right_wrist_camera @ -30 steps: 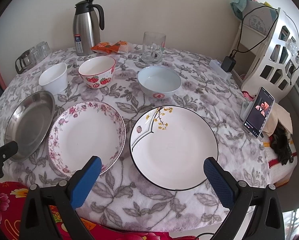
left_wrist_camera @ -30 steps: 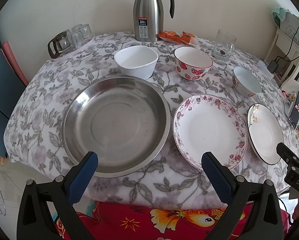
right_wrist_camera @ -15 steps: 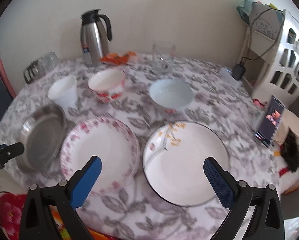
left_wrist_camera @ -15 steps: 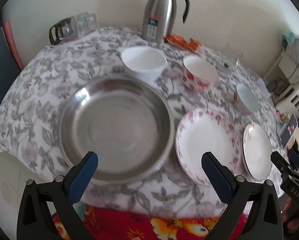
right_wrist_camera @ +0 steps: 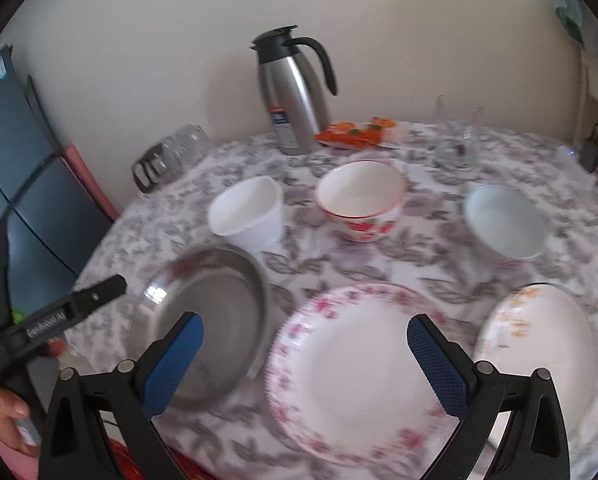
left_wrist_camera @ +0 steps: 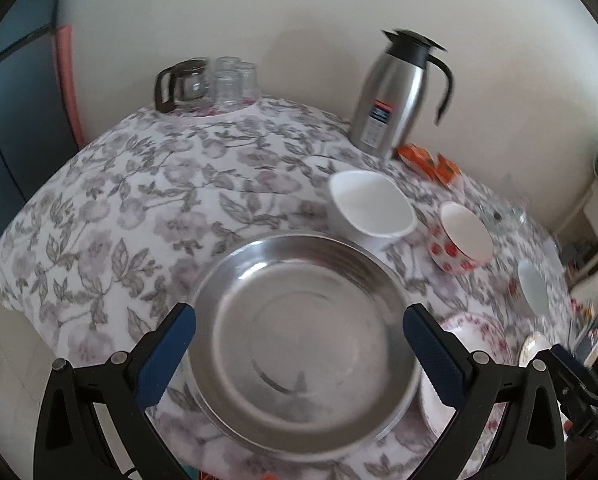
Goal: Organize plates and bowls
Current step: 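Reach both grippers to the steel basin rim and close on it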
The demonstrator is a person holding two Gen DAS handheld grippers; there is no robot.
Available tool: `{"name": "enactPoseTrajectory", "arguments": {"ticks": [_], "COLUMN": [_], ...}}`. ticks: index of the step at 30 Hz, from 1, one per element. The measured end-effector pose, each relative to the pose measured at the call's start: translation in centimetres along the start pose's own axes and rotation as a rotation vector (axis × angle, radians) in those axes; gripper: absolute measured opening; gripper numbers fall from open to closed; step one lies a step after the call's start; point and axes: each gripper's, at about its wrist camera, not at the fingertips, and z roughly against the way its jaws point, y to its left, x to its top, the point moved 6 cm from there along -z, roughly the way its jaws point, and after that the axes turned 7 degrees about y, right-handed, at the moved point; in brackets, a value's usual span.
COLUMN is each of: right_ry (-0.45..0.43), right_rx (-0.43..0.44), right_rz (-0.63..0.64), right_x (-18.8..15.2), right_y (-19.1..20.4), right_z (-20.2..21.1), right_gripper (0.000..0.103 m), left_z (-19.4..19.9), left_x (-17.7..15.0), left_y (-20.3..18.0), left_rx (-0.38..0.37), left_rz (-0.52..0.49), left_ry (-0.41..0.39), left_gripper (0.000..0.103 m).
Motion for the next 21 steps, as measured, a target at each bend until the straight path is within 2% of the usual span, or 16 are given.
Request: {"name": "enactPoseTrajectory", "arguments": {"ticks": [2, 5, 10, 14, 18, 20, 21], "right_ry": [-0.001, 0.005, 0.097, 0.094, 0.128, 0.143, 0.148], "right_rx": [0.035, 0.024, 0.026, -0.002, -0.014, -0.017, -0.021], "right_rz": [0.004, 0.014, 0.038, 0.078, 0.126, 0.144, 0.157], "right_x": [-0.1, -0.4, -0.8, -0.8, -1.4, -1.7, -1.7], "right_y": [0.6, 1.2, 1.8, 2.3, 3.3, 3.8, 4.0], "right_z": [-1.0, -2.5, -5.2, -6.4, -8.3, -9.0, -9.4], "right_gripper": [0.103, 0.103, 0.103, 0.103, 0.103, 0.097, 0.087], "left_z": [-0.3, -0.8, -2.4, -3.7, -5.1, -5.7, -6.0], "left_x": [0.1, 0.1, 0.0, -0.4, -0.9, -1.1, -1.3], "left_y": [1.2, 2.8, 4.6, 5.4, 5.7, 6.0, 6.2], "left_rx": [0.01, -0.002, 0.016, 0.044, 0.055, 0.055, 0.052], "left_rz": [0.019, 0.057, 0.088, 0.107, 0.113, 0.126, 0.134], "left_ry": [-0.024, -0.04, -0.022, -0.006, 0.039, 0.054, 0.064], "left_gripper": [0.103, 0.103, 0.103, 0.103, 0.103, 0.103, 0.103]}}
